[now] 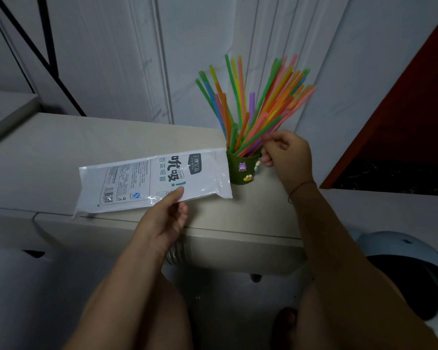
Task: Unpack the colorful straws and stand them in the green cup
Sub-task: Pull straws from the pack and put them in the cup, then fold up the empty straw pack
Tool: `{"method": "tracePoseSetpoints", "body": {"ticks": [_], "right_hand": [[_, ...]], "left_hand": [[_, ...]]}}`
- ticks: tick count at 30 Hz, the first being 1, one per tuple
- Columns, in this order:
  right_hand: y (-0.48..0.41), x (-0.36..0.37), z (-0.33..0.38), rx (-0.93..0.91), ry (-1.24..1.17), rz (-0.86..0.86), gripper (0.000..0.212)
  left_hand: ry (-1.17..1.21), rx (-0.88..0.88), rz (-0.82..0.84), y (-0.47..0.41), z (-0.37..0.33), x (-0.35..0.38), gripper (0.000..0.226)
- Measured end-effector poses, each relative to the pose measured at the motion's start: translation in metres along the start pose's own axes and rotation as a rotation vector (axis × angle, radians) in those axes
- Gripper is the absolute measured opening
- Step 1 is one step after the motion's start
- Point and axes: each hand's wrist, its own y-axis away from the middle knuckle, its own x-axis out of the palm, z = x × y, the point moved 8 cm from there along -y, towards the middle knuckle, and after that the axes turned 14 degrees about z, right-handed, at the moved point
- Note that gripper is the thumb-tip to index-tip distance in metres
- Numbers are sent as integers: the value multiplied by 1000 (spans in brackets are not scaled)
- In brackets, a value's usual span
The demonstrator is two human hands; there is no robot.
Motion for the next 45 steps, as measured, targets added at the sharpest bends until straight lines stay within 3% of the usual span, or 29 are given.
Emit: {"method": "tracePoseSetpoints", "body": {"ticks": [9, 12, 15, 19, 22, 25, 28, 33, 45], "right_hand": [[18, 5, -23, 174, -120, 63, 22], [36, 27, -40, 385, -327, 254, 28], [51, 53, -47, 495, -546, 504, 43], [54, 68, -34, 498, -519, 709, 66], [57, 79, -19, 433, -452, 784, 66], [61, 86, -11, 362, -379, 765, 44], [60, 80, -6, 300, -266, 685, 27], [61, 72, 0, 270, -207, 655, 24], [61, 76, 3, 247, -300, 643, 25]], "left_hand": [[-4, 9, 48, 5, -2, 5, 6], [-68, 21, 79, 8, -7, 9, 7], [-296, 24, 155, 13, -13, 15, 20], [-515, -4, 281, 28, -18, 25, 41], [-614, -25, 366, 40, -17, 37, 40], [-690, -43, 435, 46, -14, 45, 39], [-718, 8, 363, 44, -21, 41, 32], [-763, 116, 215, 40, -38, 26, 25], [-598, 87, 223, 41, -35, 23, 19]]}}
